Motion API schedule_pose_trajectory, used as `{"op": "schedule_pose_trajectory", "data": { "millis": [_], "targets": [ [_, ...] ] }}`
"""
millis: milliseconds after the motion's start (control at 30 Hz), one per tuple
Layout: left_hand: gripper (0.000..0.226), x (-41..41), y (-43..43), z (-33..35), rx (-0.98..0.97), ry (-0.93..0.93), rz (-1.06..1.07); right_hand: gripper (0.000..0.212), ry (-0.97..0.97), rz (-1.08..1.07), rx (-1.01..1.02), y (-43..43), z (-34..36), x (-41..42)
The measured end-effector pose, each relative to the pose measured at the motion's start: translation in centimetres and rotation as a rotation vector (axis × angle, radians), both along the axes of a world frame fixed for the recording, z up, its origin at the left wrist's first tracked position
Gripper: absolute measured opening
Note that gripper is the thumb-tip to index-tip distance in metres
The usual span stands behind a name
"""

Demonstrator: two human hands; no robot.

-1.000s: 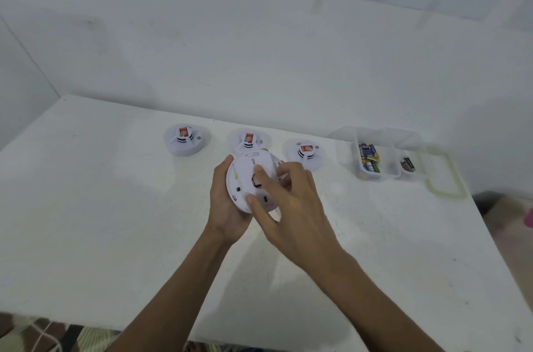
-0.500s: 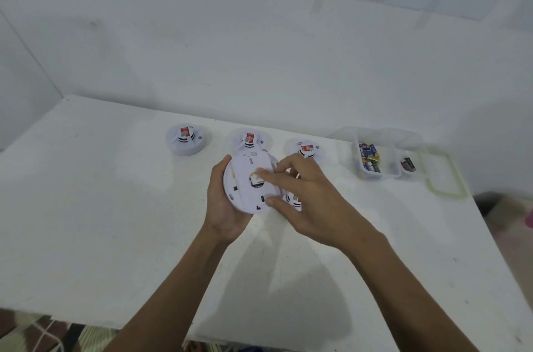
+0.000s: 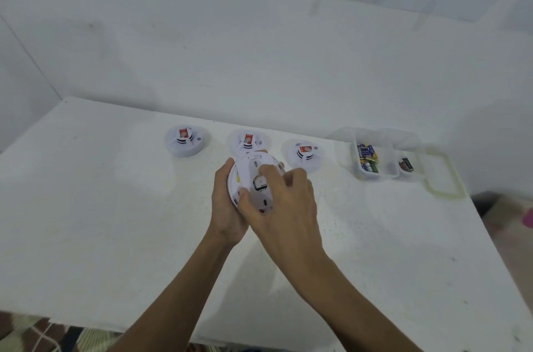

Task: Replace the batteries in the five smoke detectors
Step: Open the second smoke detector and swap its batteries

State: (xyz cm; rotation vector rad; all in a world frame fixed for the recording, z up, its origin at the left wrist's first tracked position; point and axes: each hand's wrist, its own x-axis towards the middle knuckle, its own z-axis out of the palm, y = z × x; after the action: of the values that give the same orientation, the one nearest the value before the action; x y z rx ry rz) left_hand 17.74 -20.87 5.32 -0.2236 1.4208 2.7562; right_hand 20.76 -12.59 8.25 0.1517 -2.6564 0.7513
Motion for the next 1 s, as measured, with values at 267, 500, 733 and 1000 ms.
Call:
{"op": "schedule_pose_trajectory", "data": {
  "millis": [267,500,733,1000],
  "targets": [
    [0.051,0.3,0.0,0.4,-0.008,0.021,0.029,0.043,0.114,-0.045,0.02,-0.3,-0.8,-0.3],
    [0.058,-1.1,-1.7,-0.2,-0.035,-0.077,-0.166,0.061,-0.142,0.129,-0.15,1.8,-1.0,-0.6],
    [0.029,-1.4,-1.8,1.0,-0.415,0.024,-0.27,0.05,-0.323,0.112,-0.541,3.3,-1.0,-1.2],
    [0.026,-1.1,-2.2,2.0,-0.587,0.072,-0.223,0.047,-0.536,0.225,-1.07,5.5,-1.0,-1.8]
  ]
}}
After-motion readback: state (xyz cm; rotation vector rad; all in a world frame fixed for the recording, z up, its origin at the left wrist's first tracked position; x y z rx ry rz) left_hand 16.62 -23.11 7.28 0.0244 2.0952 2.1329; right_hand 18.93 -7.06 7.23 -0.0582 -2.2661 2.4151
